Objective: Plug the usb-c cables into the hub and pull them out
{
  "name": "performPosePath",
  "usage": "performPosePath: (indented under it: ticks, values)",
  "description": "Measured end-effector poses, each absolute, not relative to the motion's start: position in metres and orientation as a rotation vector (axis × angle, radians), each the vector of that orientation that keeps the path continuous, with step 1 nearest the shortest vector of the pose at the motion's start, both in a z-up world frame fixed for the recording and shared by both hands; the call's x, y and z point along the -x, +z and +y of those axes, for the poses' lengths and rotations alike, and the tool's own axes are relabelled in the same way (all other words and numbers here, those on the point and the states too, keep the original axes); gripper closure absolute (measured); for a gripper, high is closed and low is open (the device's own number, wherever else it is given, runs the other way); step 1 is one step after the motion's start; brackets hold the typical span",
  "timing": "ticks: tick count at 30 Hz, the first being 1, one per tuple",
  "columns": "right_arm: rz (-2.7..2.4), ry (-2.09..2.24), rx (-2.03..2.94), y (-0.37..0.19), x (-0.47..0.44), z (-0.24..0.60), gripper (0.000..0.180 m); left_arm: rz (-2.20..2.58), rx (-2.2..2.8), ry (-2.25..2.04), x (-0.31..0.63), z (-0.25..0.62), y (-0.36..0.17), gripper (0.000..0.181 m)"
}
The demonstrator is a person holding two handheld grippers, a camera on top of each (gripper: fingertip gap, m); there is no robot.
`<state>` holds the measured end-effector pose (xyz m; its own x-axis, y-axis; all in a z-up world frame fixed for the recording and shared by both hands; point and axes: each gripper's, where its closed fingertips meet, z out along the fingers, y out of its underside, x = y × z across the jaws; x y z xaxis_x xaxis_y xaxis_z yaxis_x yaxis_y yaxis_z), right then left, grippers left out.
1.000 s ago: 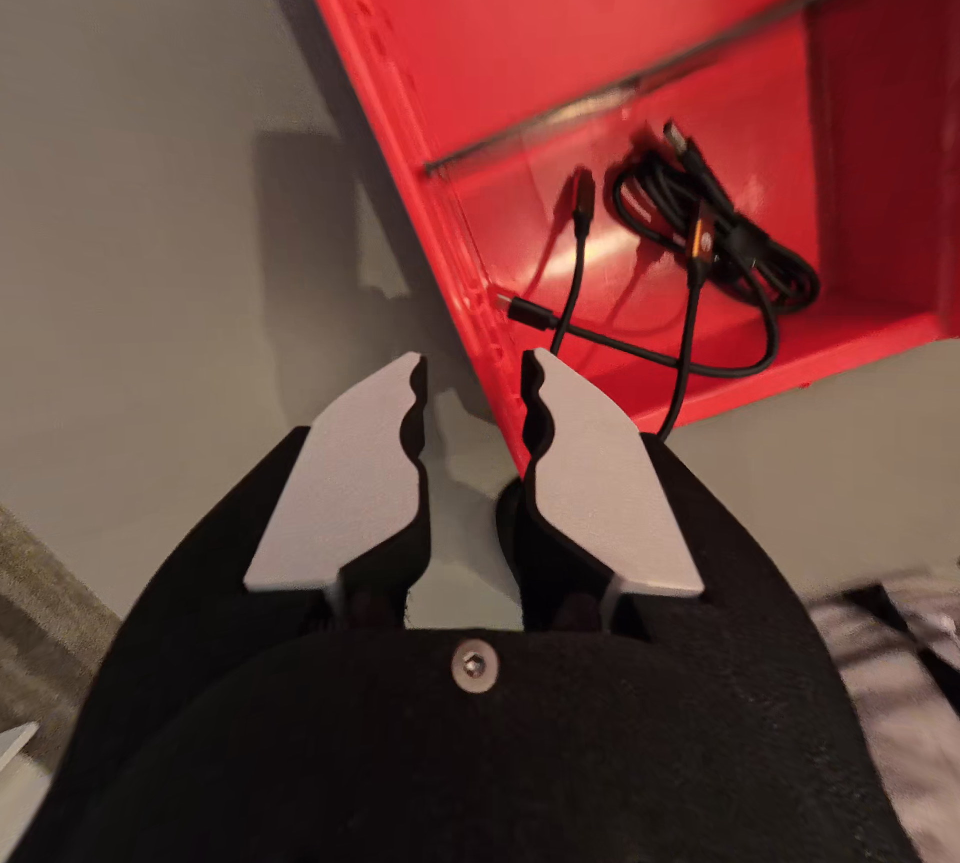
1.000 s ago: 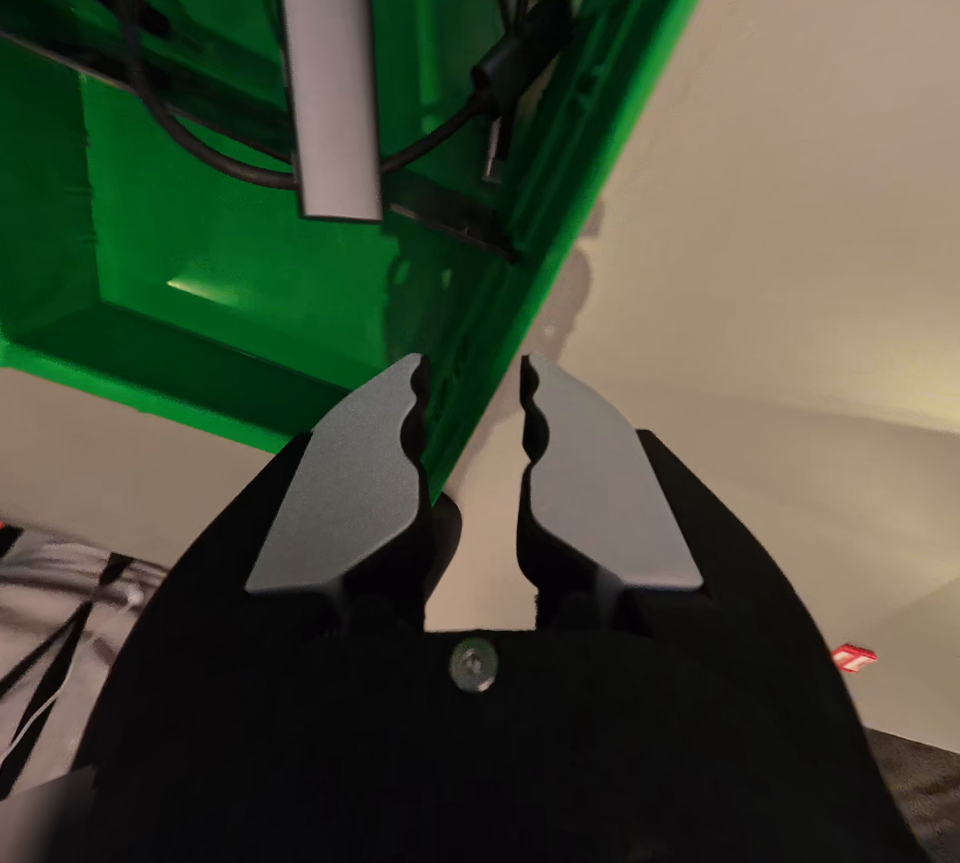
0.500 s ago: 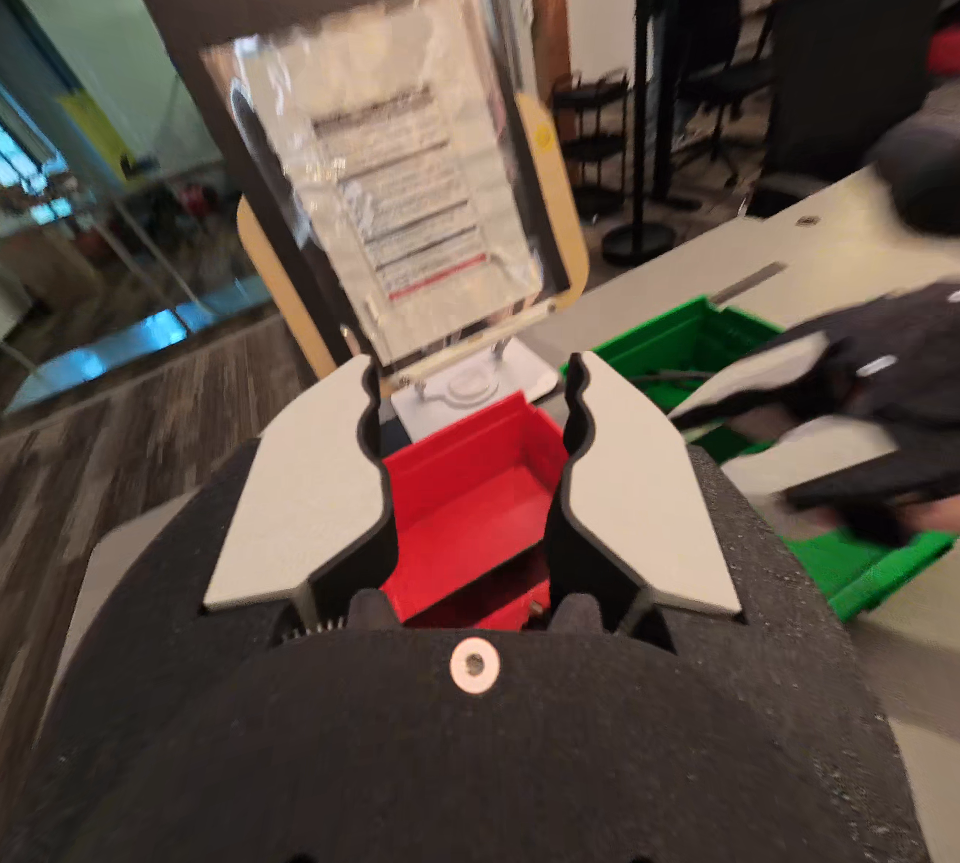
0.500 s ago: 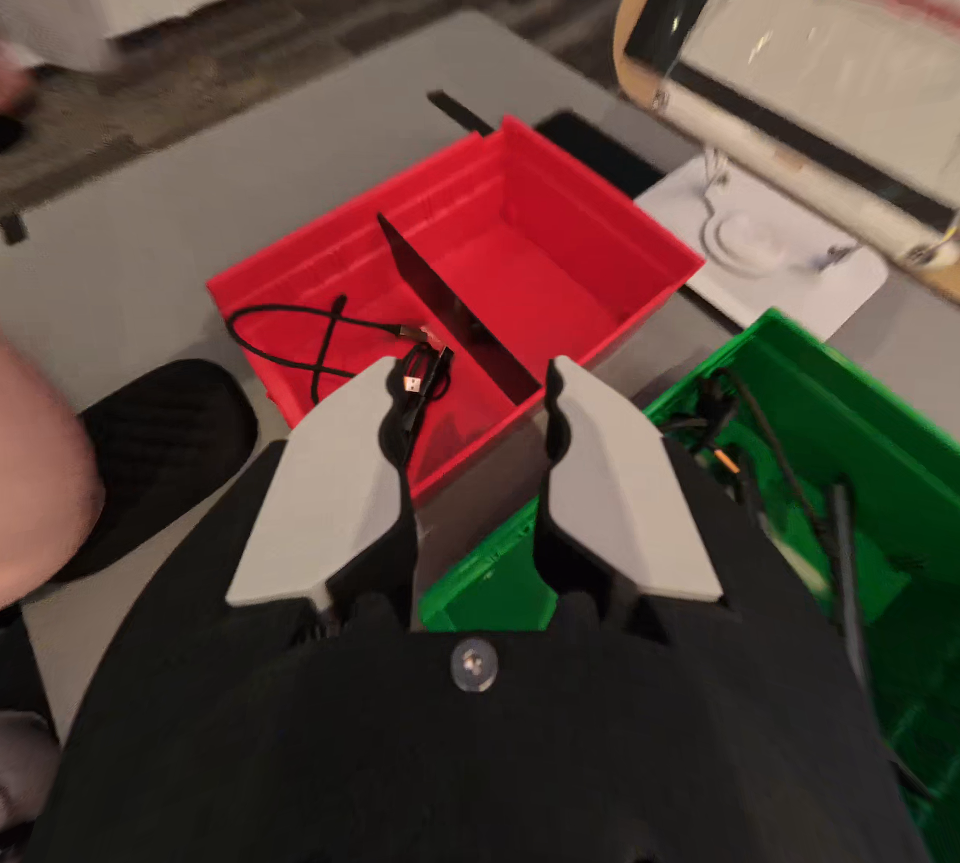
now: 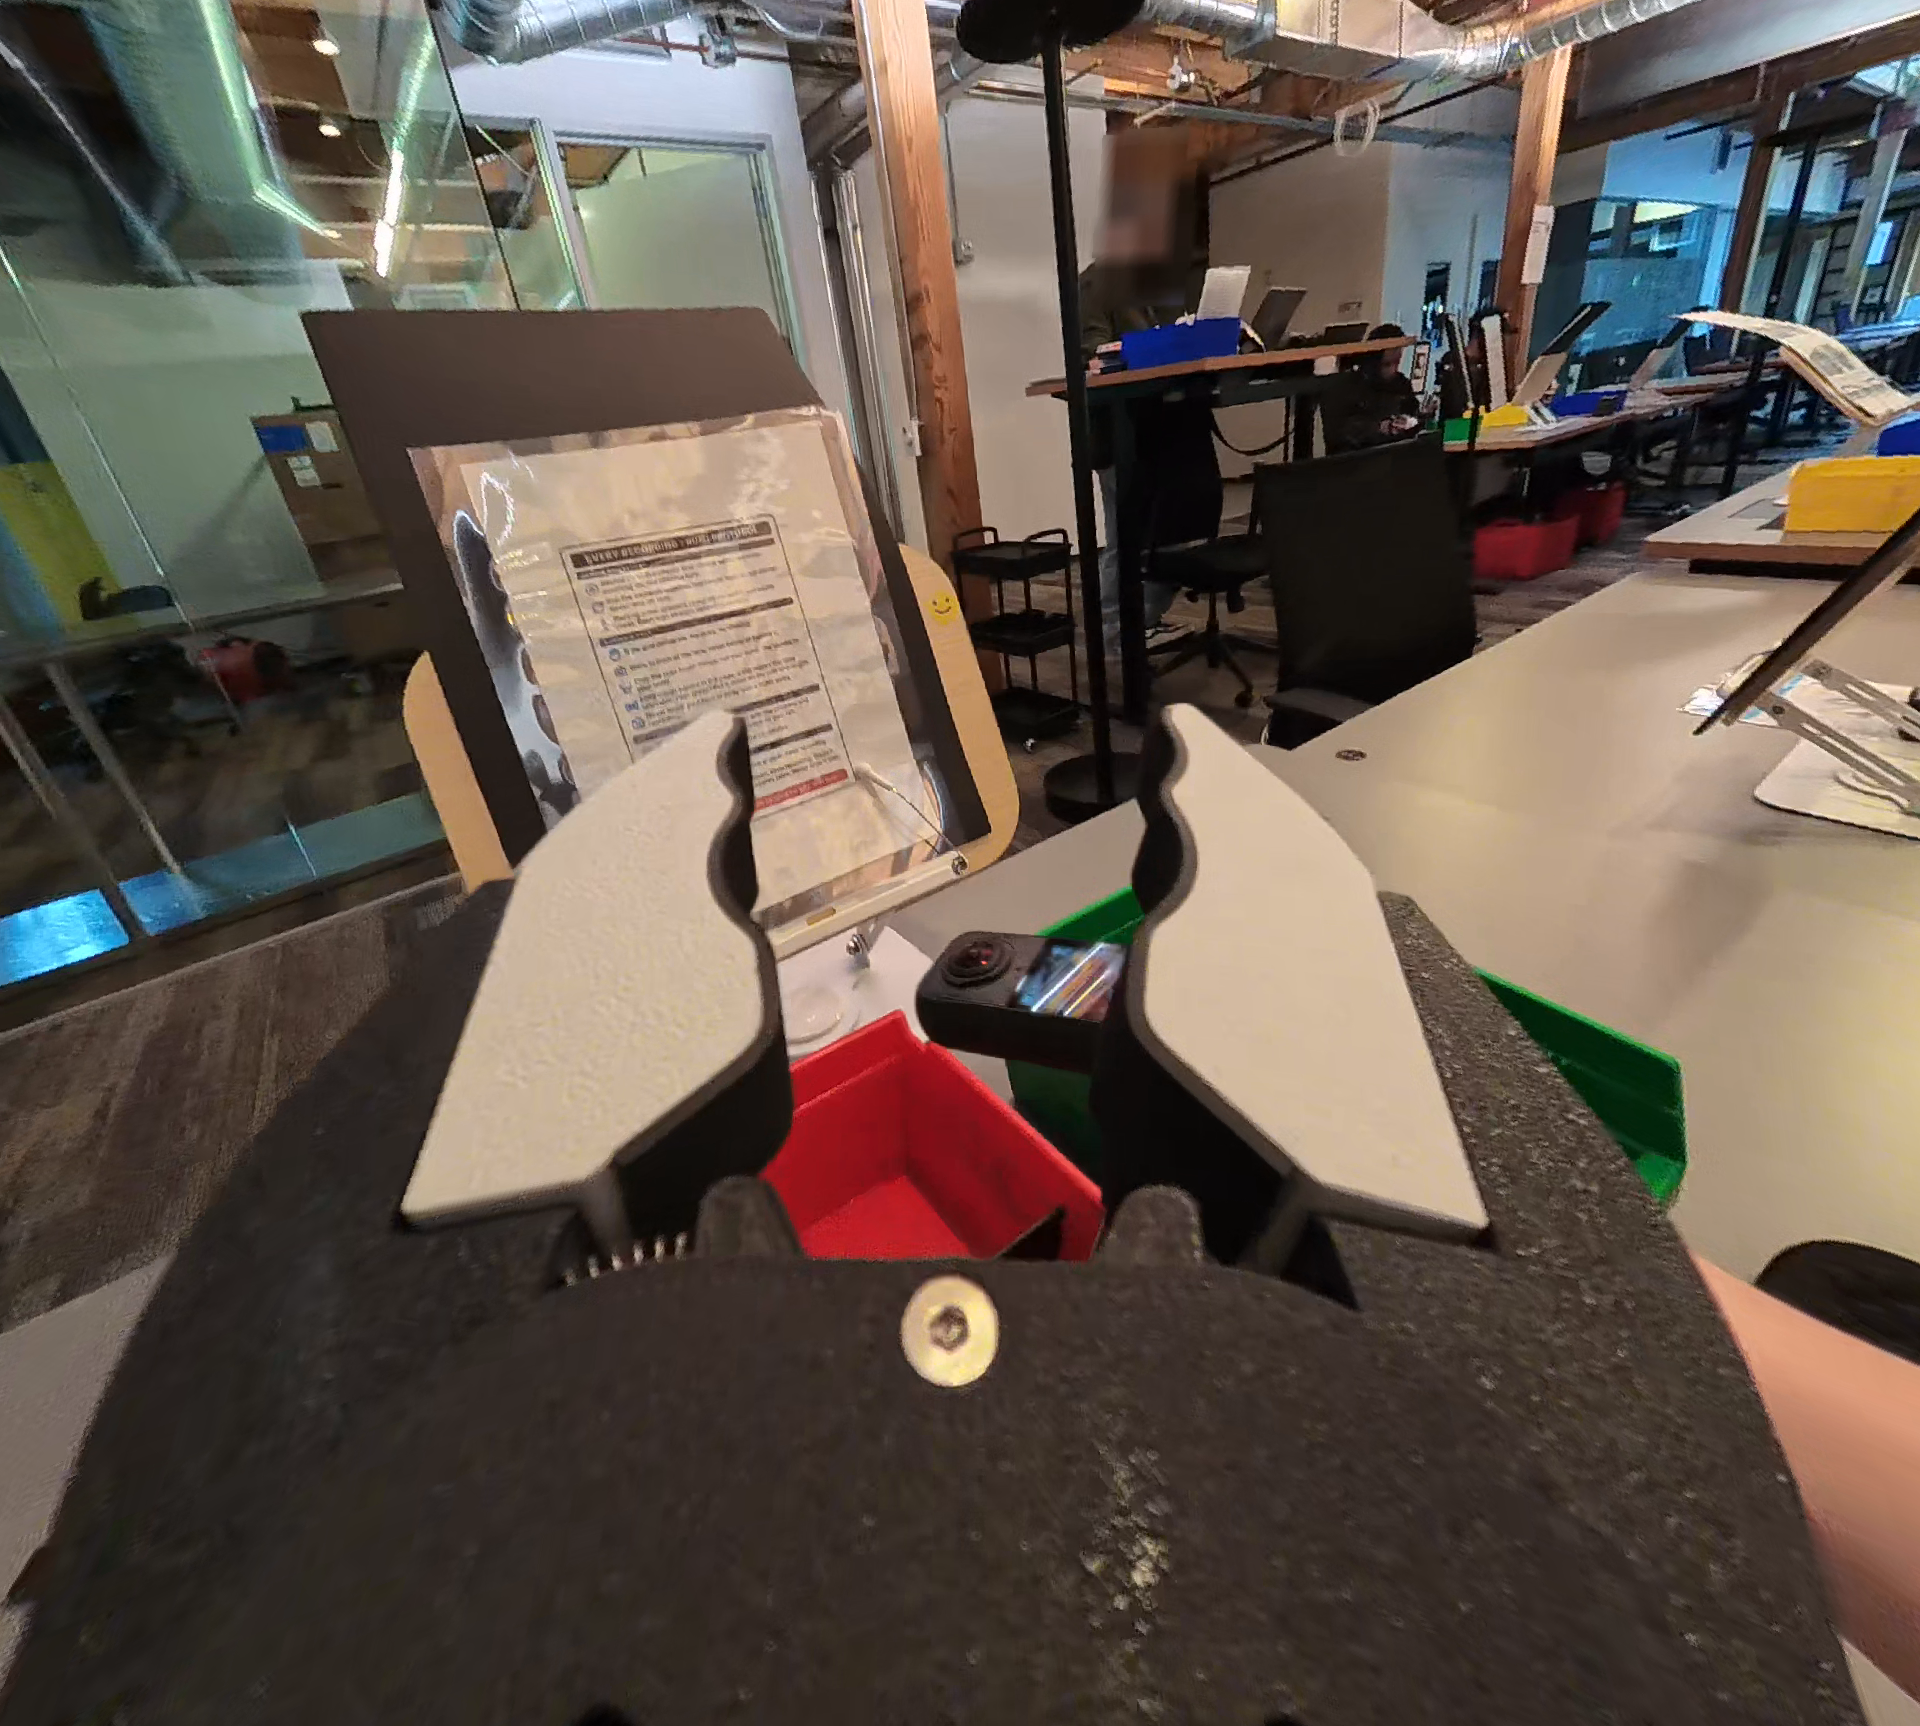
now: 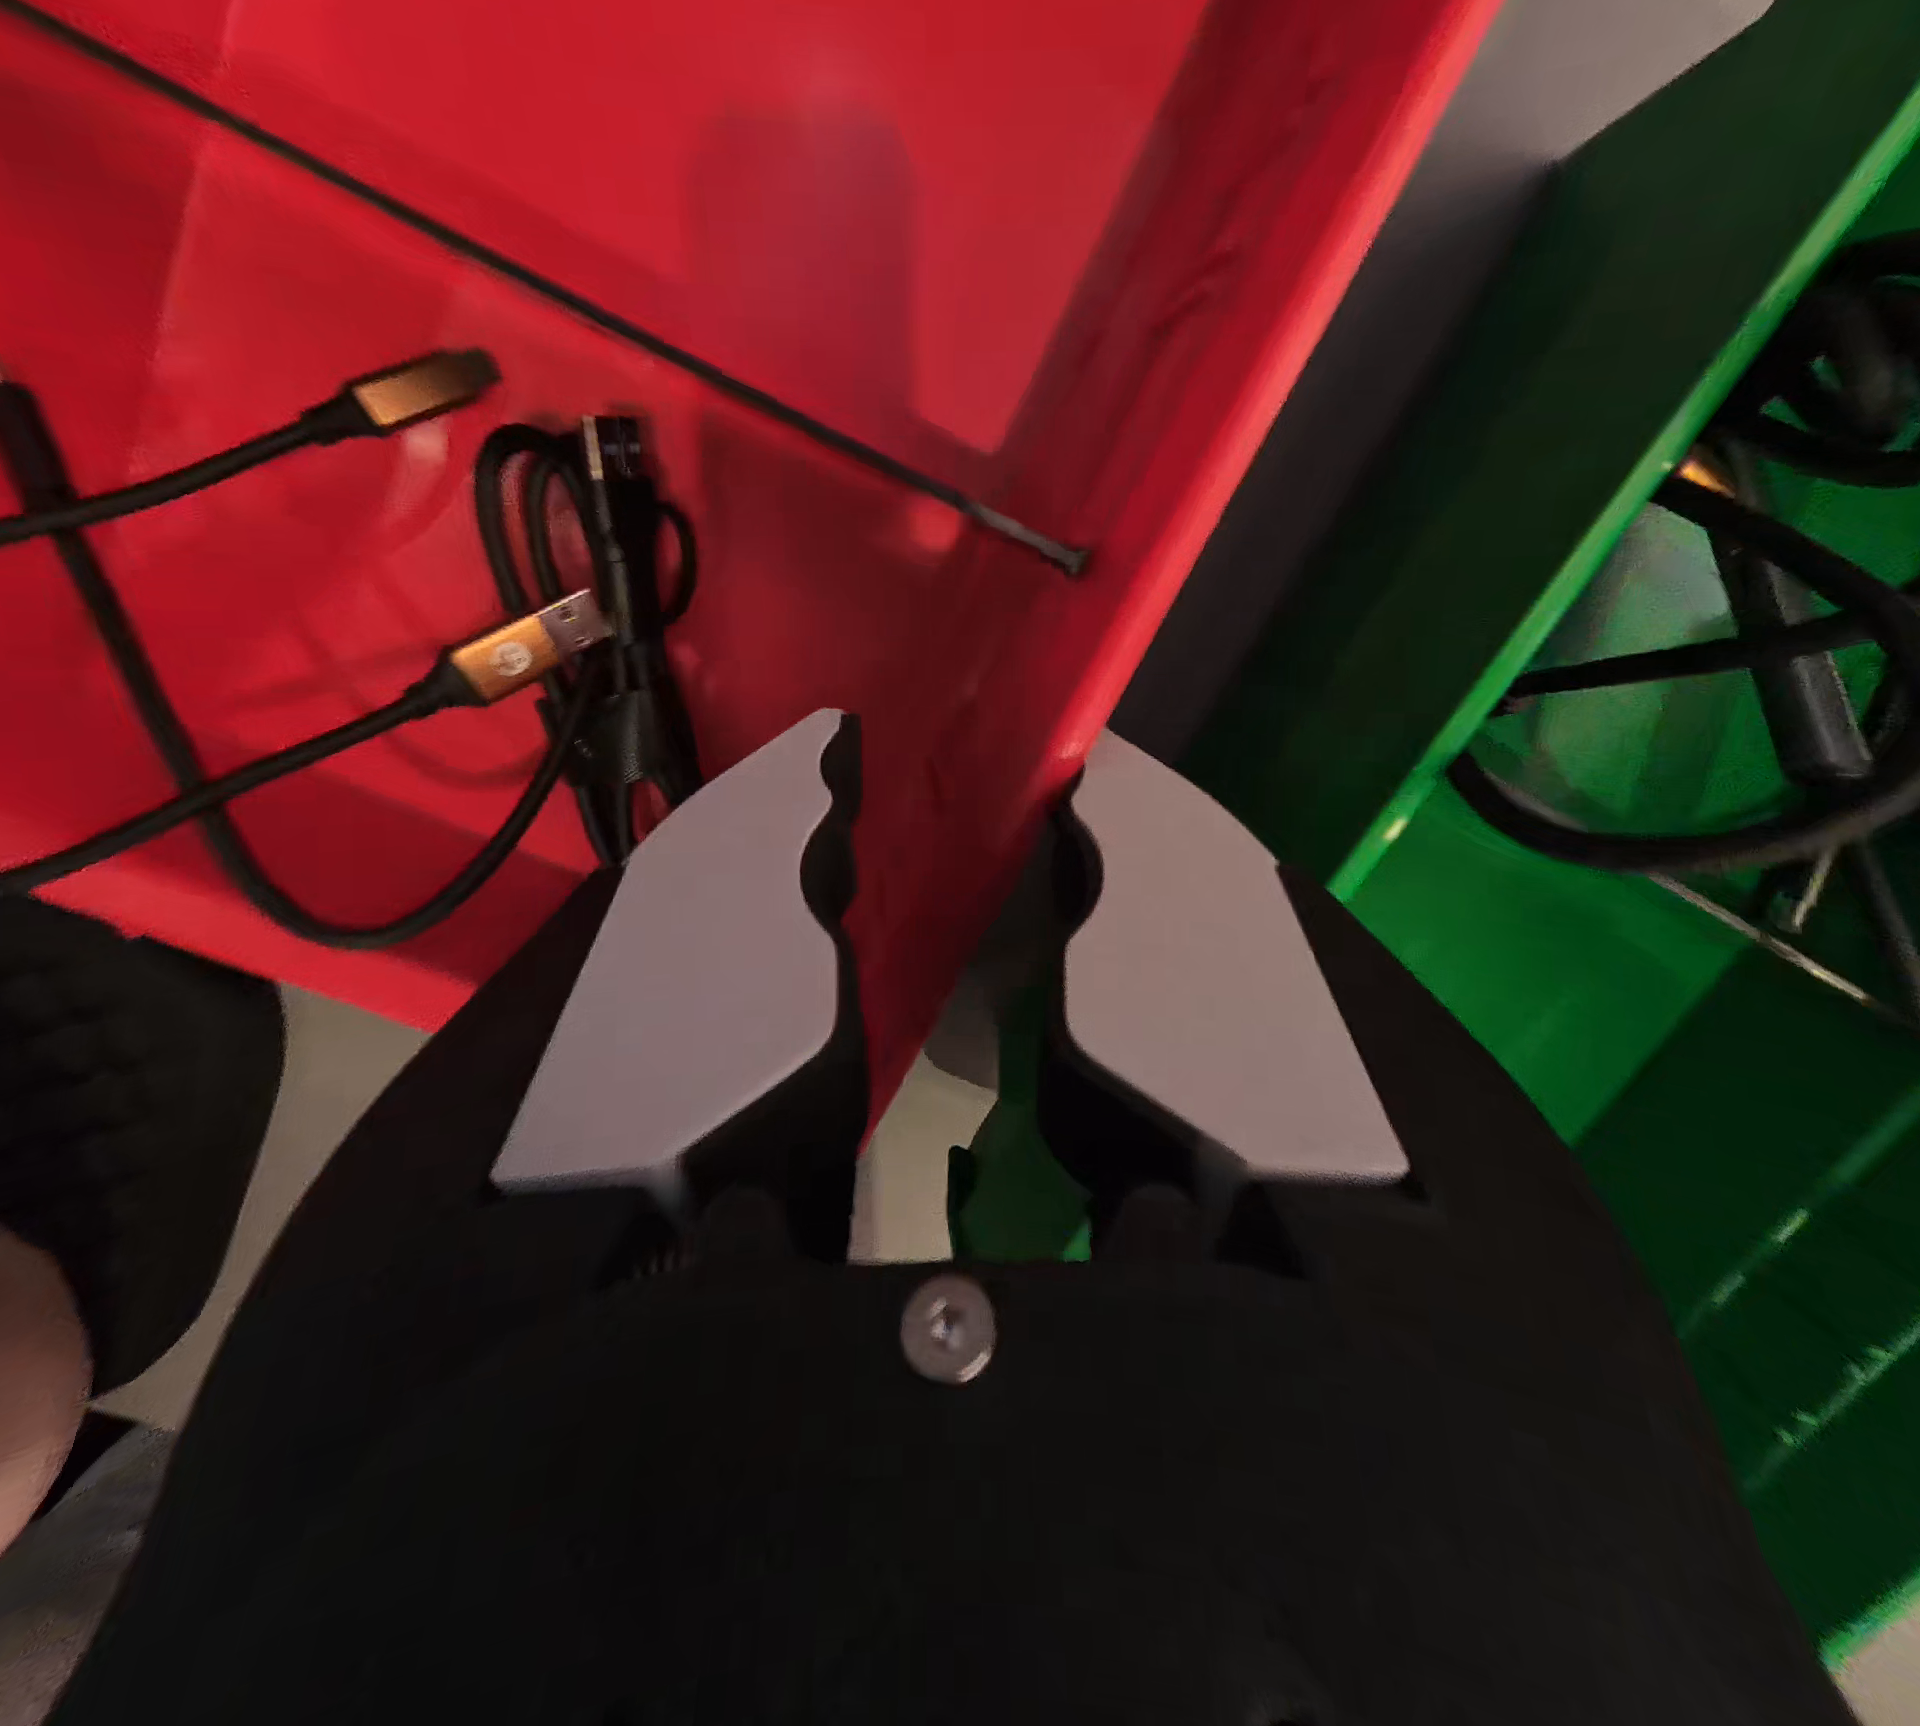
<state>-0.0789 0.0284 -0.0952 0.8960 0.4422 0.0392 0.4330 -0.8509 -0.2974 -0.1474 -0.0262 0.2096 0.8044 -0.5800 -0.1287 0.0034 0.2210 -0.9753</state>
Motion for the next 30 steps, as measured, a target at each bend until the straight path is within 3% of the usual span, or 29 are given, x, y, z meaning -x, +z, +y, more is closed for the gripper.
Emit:
performPosePath:
  ticks: [5, 12, 15, 19, 22, 30]
  values:
    - [-0.584, -0.012, 2.795, -0.104, 0.076, 0.045, 0.151, 0.569, 1.313, -0.385, 0.148, -0.024, 0.204, 0.107]
    - [-0.607, -0.21, 2.814, -0.124, 0.07, 0.055, 0.146, 0.572, 1.382, -0.222, 0.15, -0.008, 0.191, 0.105]
    - [-0.579, -0.135, 2.853, -0.124, 0.072, 0.056, 0.151, 0.559, 1.369, -0.237, 0.15, -0.009, 0.193, 0.106]
    - [-0.456, 0.213, 2.917, -0.123, 0.085, 0.055, 0.171, 0.576, 1.358, -0.264, 0.148, -0.014, 0.195, 0.107]
    - [-0.421, 0.36, 2.939, -0.124, 0.086, 0.055, 0.172, 0.581, 1.361, -0.292, 0.146, -0.013, 0.194, 0.107]
    - [-0.57, 0.263, 3.038, -0.139, 0.087, 0.048, 0.173, 0.618, 1.419, -0.268, 0.143, -0.008, 0.182, 0.108]
